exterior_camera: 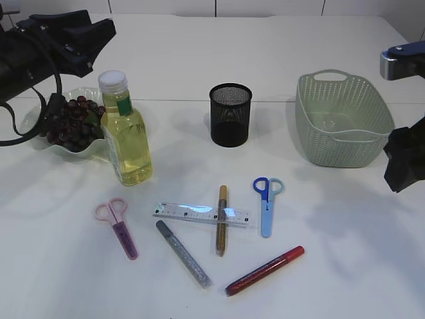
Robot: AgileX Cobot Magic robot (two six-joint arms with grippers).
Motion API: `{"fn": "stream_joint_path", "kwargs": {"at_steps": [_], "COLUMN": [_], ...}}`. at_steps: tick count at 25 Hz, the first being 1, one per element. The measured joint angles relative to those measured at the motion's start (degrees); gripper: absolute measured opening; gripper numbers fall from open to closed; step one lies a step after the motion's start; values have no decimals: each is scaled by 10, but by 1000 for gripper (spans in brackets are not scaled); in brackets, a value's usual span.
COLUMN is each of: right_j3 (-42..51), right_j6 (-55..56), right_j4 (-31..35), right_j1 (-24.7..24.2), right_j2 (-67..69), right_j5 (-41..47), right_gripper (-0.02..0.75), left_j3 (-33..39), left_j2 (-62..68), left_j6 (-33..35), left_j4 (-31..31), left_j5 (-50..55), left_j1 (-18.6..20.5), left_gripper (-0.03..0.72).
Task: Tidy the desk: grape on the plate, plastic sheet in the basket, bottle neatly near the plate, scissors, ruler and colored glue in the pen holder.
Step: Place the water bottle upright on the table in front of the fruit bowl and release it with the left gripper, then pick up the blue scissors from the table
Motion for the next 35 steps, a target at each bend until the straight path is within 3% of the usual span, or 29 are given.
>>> {"fn": "stream_joint_path", "kwargs": {"at_steps": [6, 15, 26, 35], "right_j3": [0, 0, 0, 0], "right_j6": [0, 0, -8, -11], "right_j4": [0, 0, 0, 0], "right_j1": [0, 0, 0, 0], "right_j2": [0, 0, 0, 0], "right_j5": [-8, -11, -12, -11], "right_gripper": [583, 583, 583, 583], "left_j3": [0, 0, 1, 2], "left_j2": [-27, -54, -127, -228], "left_j6": [-11, -100, -105, -105], "left_j4": [-18, -50, -77, -91], "left_j5": [102, 236, 607, 839], "left_j1": [5, 49, 51, -15], "left_gripper": [383, 349, 310, 309]}}
